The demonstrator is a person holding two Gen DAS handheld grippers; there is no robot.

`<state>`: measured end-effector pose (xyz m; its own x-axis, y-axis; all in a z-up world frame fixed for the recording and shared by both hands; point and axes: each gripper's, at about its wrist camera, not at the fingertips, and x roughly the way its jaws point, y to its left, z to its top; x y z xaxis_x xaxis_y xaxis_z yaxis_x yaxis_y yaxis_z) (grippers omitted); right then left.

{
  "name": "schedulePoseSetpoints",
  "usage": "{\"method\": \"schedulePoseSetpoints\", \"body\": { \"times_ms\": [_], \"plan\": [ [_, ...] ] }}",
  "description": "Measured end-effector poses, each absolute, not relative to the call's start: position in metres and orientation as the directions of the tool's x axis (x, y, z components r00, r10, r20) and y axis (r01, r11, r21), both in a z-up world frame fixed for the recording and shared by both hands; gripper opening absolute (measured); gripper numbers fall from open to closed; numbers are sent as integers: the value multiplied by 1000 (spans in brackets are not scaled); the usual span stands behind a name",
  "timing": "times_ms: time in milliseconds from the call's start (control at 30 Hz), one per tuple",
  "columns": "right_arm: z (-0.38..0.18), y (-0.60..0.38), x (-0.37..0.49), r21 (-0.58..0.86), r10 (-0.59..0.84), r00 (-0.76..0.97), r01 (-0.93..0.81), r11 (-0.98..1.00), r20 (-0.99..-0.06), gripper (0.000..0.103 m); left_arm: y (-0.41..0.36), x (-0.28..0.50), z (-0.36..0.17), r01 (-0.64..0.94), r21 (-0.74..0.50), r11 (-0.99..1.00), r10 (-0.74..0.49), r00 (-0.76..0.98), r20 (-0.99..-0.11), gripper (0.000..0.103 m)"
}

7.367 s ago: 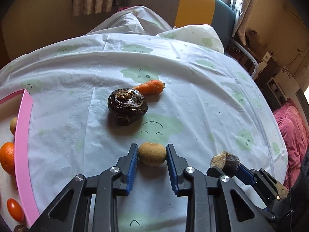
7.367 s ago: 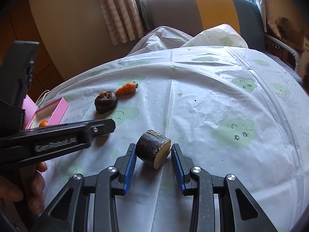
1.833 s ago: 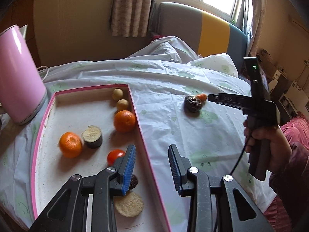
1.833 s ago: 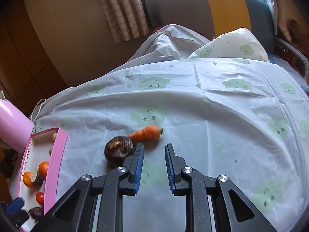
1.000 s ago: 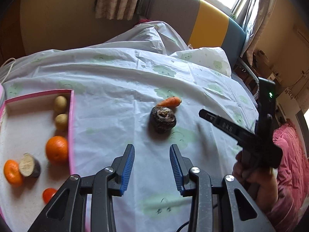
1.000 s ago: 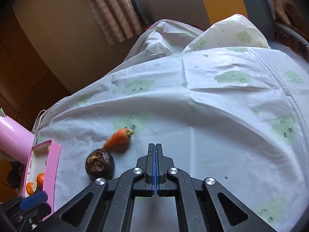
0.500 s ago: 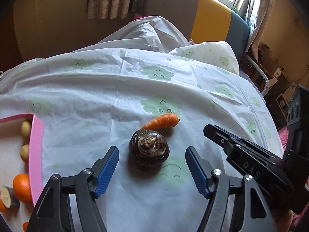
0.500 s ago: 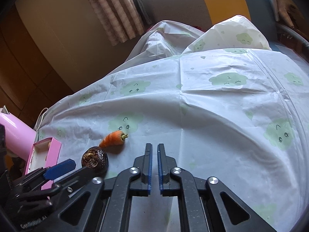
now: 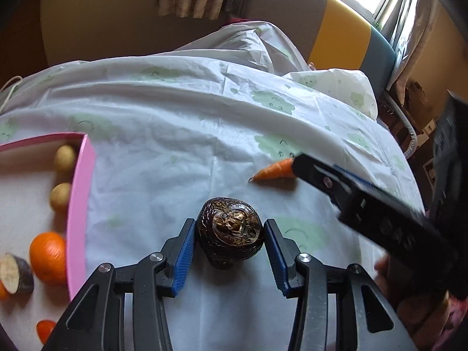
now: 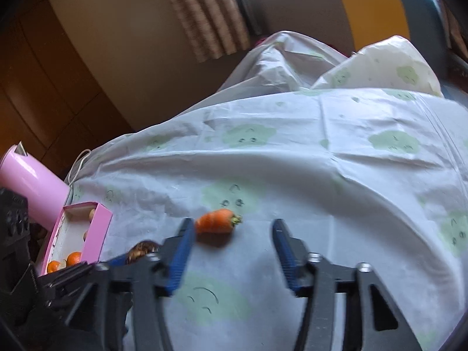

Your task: Organize fruits

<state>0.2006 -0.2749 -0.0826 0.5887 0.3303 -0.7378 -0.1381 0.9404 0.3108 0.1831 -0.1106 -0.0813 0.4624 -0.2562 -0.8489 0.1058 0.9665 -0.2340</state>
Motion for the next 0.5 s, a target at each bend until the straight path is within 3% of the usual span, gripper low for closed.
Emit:
{"method": "schedulePoseSetpoints", "body": {
  "times_ms": [167,200,233,300,467,500],
  "plan": [
    [-90,-255,221,253,305,560,-171,952,-770,70,-99,167,-84,54,-243,969,-240,460,-855,47],
    [-92,-251,223,243,305,550,-185,952,-777,65,-98,166,-84,52,-240,969,-237,459,-856,47],
    [-93,-247,225,235,308,538,-202,951,-784,53,-97,164,-84,52,-244,968,-240,457,-856,47],
    [-93,-243,223,197,287,539,-219,956,-792,42,-96,161,-84,53,-244,968,-241,457,-856,47],
    [-88,-249,200,173,271,519,-230,958,-811,34,-92,153,-82,62,-261,963,-261,451,-854,47],
    [-88,-253,193,189,279,509,-222,957,-814,27,-92,150,-81,66,-260,963,-262,454,-852,47]
  ]
}}
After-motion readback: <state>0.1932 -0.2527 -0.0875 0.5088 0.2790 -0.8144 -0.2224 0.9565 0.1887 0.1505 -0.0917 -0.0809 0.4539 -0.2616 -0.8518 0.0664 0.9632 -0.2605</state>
